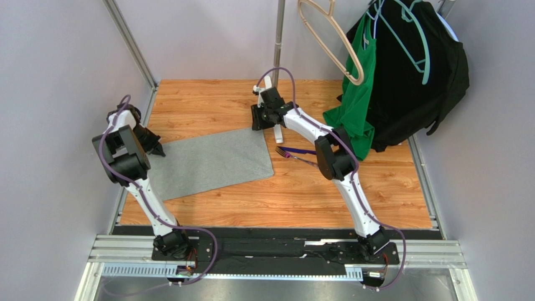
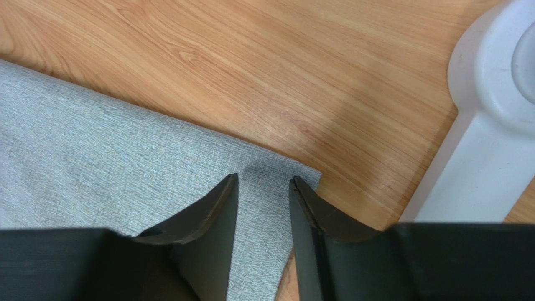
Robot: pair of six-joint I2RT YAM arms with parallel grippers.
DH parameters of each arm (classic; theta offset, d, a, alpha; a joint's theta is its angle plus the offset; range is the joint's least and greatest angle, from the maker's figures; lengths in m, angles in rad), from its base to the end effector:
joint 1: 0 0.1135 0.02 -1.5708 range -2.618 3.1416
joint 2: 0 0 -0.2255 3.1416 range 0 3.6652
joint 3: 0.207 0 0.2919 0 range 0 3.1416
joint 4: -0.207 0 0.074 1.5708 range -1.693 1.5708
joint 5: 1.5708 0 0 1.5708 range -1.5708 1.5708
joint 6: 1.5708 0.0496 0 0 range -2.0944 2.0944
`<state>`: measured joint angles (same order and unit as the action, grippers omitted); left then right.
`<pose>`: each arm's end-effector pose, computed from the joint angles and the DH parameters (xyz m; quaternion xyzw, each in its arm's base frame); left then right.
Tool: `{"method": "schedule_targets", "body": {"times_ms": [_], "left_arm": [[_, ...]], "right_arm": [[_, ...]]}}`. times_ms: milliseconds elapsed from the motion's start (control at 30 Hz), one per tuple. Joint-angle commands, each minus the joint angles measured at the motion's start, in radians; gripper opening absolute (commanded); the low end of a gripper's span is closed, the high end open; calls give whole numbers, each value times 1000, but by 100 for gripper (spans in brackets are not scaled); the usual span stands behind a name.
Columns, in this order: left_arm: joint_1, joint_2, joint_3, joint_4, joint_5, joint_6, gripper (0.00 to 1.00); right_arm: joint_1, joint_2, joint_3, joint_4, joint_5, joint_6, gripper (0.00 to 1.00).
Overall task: Fold the napkin into a case and place the utensils inside
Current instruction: Smooth out the rectangle-folded napkin at the center of the board.
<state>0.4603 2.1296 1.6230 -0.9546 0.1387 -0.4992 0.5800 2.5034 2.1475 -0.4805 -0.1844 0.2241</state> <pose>0.3900 0.1857 0.0962 -0.4564 0.8854 -0.0702 0.0533 0.4735 0.3211 0.1134 -0.1970 0.9088 0.2190 0.2954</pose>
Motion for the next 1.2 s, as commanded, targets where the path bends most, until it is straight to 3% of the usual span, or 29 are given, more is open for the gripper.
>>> {"method": "schedule_targets", "body": {"times_ms": [0, 133, 333, 500, 733, 933, 1167], "left_arm": [[-49, -190, -70, 77, 180, -12, 0], [-75, -227, -147, 198, 334, -105, 0], [-78, -123, -158, 263, 332, -147, 0], [-71, -36, -104, 280, 334, -165, 0], [-26, 52, 62, 125, 219, -209, 0], [51, 139, 100, 97, 231, -181, 0], [72, 51, 152, 82, 176, -53, 2]], "right_arm": [[18, -81, 38, 2, 2, 4, 44], [18, -103, 6, 51, -65, 70, 47], [11, -78, -31, 143, -197, 208, 45], [-12, -51, -69, 203, -221, 256, 41], [-49, -21, -123, 250, -256, 311, 38], [-66, -40, -169, 249, -260, 294, 38], [-65, -58, -158, 238, -294, 274, 38]]}}
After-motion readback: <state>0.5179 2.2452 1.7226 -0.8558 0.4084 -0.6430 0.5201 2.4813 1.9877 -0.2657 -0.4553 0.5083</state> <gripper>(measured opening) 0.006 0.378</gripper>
